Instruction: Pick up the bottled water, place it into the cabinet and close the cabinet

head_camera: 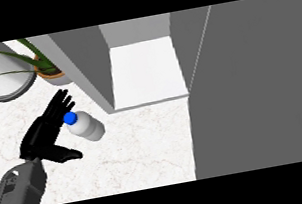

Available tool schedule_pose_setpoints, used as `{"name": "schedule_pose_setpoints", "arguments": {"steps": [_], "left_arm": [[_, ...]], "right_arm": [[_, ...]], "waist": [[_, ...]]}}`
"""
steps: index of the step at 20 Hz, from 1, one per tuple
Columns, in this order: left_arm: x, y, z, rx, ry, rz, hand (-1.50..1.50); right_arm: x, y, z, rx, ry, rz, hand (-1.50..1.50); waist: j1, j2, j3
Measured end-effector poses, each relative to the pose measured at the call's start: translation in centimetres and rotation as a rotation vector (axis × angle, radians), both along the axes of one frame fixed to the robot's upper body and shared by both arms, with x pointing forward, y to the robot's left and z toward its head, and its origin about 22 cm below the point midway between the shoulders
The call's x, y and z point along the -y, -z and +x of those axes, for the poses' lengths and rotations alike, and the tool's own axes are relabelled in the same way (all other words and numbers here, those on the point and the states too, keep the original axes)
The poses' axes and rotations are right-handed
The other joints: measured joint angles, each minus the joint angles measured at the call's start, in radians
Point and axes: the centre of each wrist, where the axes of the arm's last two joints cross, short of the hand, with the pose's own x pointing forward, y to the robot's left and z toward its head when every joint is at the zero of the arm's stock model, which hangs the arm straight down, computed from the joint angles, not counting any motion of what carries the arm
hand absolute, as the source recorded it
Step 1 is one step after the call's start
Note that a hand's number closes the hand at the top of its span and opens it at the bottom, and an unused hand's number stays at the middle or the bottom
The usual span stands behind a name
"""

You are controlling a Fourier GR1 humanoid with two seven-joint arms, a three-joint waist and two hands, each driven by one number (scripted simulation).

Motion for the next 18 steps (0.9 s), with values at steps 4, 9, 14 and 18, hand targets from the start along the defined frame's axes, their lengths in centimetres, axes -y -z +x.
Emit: {"name": "schedule_pose_setpoints", "arguments": {"steps": [4, 9, 14, 18], "left_arm": [[0.9, 2.1, 0.3, -0.006, 0.022, -0.019, -1.50], [1.9, 4.1, 0.2, 0.001, 0.055, -0.034, -1.50], [3.0, 5.8, -0.3, -0.014, 0.060, -0.056, 1.50], [3.2, 6.5, -0.6, 0.007, 0.050, -0.035, 1.50]], "right_arm": [[0.1, 0.2, -0.5, 0.000, -0.001, 0.000, -1.50], [0.0, 0.3, -0.9, -0.001, -0.005, -0.003, -1.50], [0.2, 0.3, -1.2, 0.005, -0.008, -0.011, -1.50], [0.2, 0.4, -1.4, 0.010, -0.002, -0.011, -1.50]], "waist": [[-0.007, 0.001, -0.001], [-0.008, 0.005, -0.002], [-0.010, 0.006, -0.002], [-0.011, 0.006, -0.002]]}}
